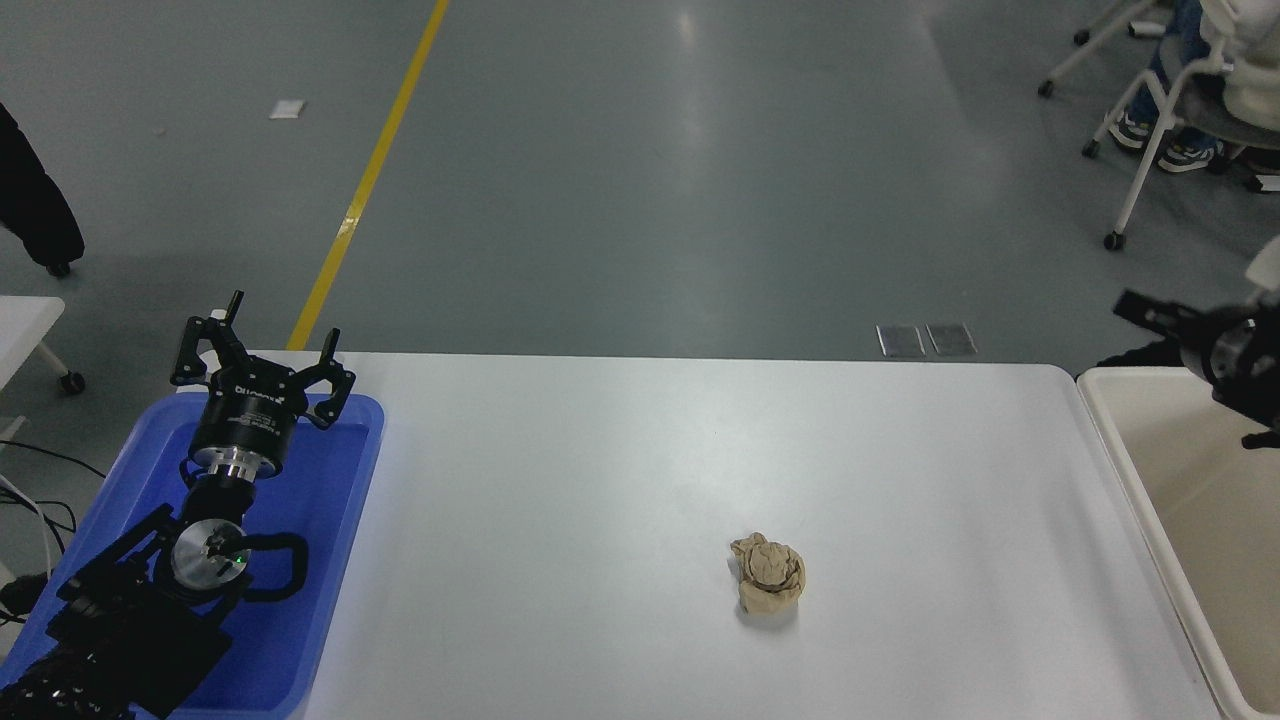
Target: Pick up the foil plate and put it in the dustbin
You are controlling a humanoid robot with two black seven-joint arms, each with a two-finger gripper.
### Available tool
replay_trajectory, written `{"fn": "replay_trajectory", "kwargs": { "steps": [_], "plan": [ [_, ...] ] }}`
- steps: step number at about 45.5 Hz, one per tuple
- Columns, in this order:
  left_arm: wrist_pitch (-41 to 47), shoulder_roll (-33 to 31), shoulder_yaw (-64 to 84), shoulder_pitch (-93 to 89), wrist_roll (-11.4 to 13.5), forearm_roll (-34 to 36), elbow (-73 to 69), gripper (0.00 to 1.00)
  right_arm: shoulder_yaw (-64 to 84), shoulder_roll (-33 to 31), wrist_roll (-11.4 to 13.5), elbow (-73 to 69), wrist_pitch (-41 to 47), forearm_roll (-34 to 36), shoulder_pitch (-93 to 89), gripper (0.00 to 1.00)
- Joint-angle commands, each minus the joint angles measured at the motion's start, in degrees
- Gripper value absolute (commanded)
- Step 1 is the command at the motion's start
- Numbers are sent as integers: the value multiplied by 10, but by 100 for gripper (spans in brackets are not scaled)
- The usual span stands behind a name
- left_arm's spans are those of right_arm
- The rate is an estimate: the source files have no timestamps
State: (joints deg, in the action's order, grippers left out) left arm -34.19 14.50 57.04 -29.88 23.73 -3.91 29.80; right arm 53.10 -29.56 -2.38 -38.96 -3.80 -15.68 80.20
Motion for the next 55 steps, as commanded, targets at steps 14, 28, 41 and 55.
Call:
{"fn": "replay_trajectory", "kwargs": {
  "steps": [14, 28, 41, 55],
  "plan": [
    [0, 0, 0, 0, 0, 0, 0, 100, 72, -31, 1, -162, 256, -3, 237, 100],
    [0, 0, 0, 0, 0, 0, 0, 100, 179, -55, 1, -264, 465, -4, 383, 100],
    [0, 0, 0, 0, 0, 0, 0, 100, 245, -74, 1, -372, 488, -50, 464, 100],
    [0, 0, 0, 0, 0, 0, 0, 100, 229, -73, 1, -389, 488, -117, 468, 100]
  ]
}}
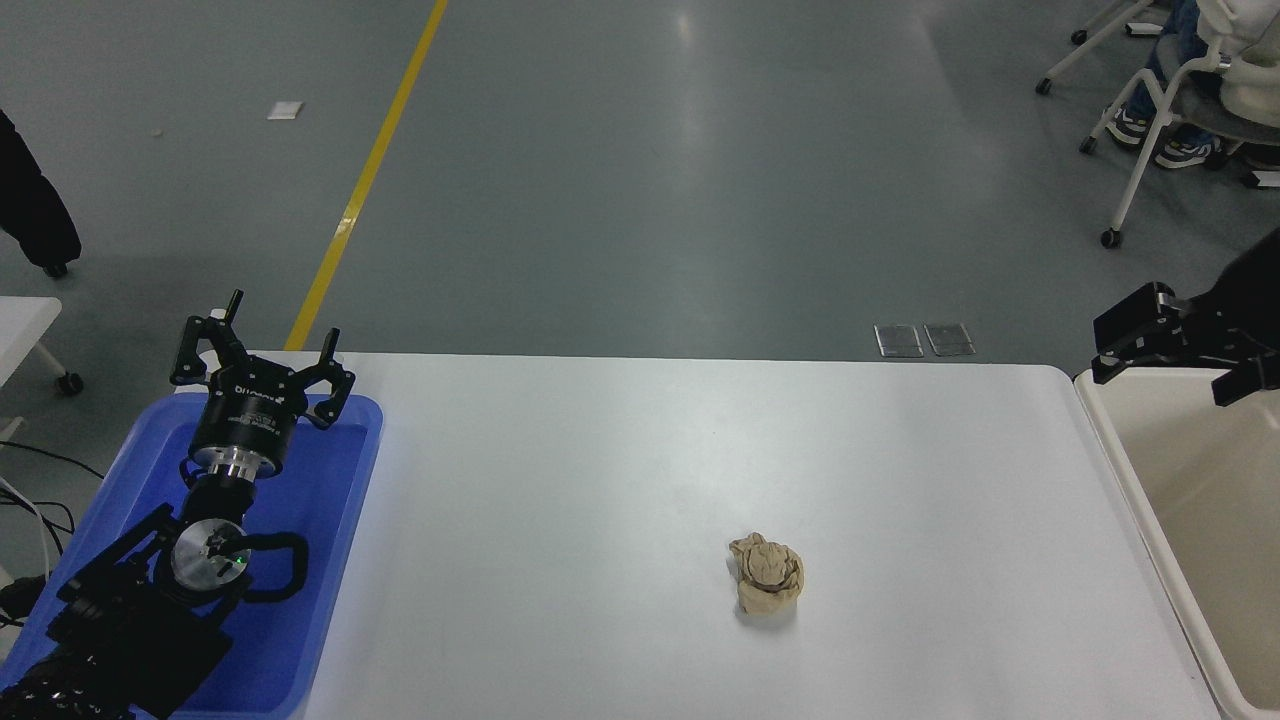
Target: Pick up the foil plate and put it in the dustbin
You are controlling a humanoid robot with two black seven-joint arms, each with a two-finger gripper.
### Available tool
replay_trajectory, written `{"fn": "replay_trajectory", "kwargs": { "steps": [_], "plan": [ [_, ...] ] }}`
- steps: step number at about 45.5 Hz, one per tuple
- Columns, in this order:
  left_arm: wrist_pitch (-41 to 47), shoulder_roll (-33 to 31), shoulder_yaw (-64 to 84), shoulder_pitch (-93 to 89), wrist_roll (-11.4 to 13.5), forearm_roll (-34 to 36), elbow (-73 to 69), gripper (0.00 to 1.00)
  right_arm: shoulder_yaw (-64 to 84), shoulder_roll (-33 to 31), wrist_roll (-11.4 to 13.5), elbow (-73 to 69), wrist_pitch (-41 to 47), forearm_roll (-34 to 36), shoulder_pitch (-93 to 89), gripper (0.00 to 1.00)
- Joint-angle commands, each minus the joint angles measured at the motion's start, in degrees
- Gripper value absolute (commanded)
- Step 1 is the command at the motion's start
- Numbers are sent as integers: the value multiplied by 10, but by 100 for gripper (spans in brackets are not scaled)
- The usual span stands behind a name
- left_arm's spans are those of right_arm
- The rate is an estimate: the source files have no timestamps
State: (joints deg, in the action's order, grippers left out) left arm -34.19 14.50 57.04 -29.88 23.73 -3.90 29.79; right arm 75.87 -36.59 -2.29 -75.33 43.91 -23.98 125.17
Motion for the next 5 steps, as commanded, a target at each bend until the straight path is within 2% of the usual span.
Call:
{"fn": "replay_trajectory", "kwargs": {
  "steps": [1, 5],
  "plan": [
    [1, 0, 0, 0, 0, -1, 0, 100, -2, -2, 0, -25, 11, -35, 18, 100],
    [1, 0, 0, 0, 0, -1, 0, 100, -8, -2, 0, -25, 11, -34, 17, 100]
  ]
}}
